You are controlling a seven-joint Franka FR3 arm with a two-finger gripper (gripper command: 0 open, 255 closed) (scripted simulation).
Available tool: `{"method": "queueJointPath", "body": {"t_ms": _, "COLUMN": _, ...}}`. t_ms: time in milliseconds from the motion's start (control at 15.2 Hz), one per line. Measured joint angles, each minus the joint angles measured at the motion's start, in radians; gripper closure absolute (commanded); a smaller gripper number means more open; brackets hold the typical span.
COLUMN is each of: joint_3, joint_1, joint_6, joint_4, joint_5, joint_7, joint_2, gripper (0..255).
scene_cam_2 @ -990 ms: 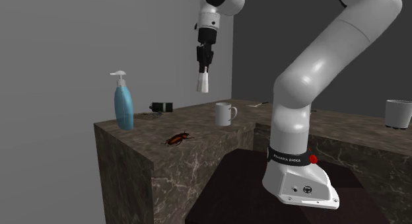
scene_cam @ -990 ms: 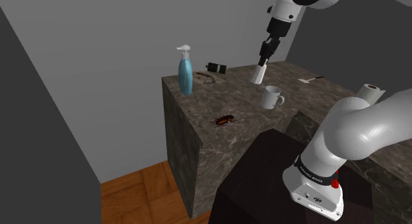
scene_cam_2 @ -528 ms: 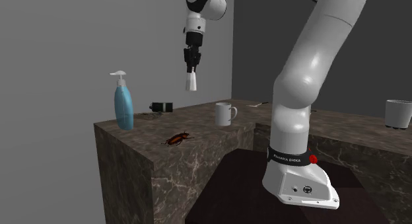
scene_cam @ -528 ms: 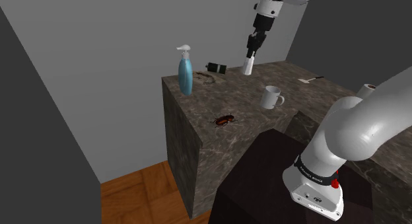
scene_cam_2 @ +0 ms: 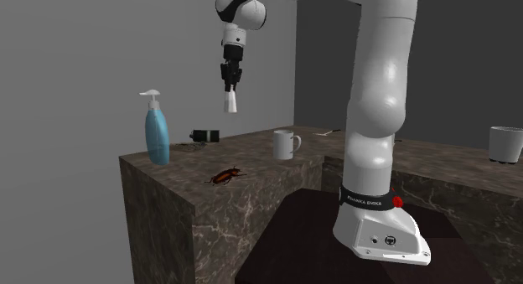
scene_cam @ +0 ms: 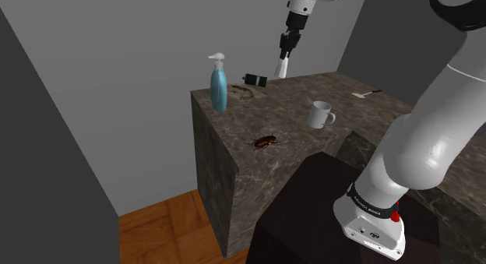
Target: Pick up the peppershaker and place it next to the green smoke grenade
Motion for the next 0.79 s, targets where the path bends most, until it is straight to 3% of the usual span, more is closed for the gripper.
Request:
{"method": "queueJointPath", "body": {"t_ms": 396, "joint_3": -0.031, "joint_1": -0.064, "joint_6": -0.088, "joint_4": 0.332, "joint_5": 0.152, "joint_7": -0.099, "joint_2": 0.295, "gripper": 255}}
{"method": "queueJointPath", "body": {"t_ms": 660, "joint_3": -0.022, "joint_1": -0.164, "joint_6": -0.197, "joint_4": 0.629, "joint_5": 0.251, "joint_7": -0.137, "joint_2": 0.508, "gripper": 255}}
{"method": "queueJointPath", "body": {"t_ms": 792, "joint_3": 0.002, "joint_1": -0.262, "joint_6": -0.305, "joint_4": 0.907, "joint_5": 0.316, "joint_7": -0.130, "joint_2": 0.679, "gripper": 255}}
